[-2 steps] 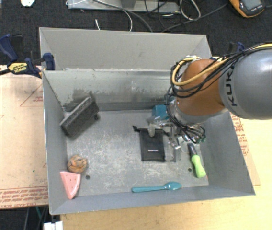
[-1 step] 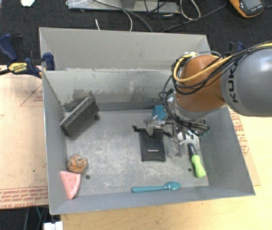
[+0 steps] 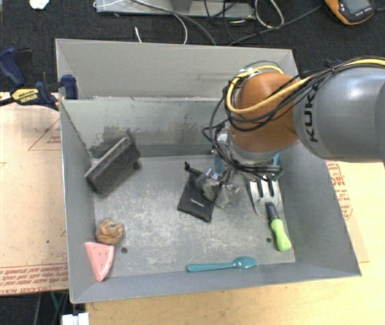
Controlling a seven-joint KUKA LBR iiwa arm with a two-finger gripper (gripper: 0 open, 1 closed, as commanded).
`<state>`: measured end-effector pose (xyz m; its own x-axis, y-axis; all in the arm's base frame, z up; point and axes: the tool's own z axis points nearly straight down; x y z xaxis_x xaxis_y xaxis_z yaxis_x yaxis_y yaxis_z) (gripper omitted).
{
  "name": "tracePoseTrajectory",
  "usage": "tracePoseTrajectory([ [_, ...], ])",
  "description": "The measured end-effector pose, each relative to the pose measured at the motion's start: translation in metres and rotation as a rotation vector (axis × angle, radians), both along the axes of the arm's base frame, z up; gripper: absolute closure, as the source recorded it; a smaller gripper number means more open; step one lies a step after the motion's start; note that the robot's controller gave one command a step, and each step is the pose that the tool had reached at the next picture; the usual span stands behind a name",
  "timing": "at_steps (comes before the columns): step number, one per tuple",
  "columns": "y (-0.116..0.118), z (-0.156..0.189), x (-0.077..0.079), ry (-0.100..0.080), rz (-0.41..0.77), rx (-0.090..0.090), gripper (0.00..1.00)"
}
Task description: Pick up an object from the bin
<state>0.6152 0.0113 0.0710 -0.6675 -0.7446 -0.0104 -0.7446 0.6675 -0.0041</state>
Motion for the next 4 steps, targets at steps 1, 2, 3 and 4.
tracePoseTrajectory([
  [1, 0.0, 0.0, 0.0, 0.0, 0.0, 0.0, 1.0],
  [2, -0.004, 0.064, -0.01, 0.004, 0.03, 0.001, 1.0],
  [3, -0.004, 0.105, 0.004, -0.001, 0.029, 0.002, 1.0],
  [4, 0.007, 0.164, -0.005, 0.005, 0.054, 0.003, 1.0],
])
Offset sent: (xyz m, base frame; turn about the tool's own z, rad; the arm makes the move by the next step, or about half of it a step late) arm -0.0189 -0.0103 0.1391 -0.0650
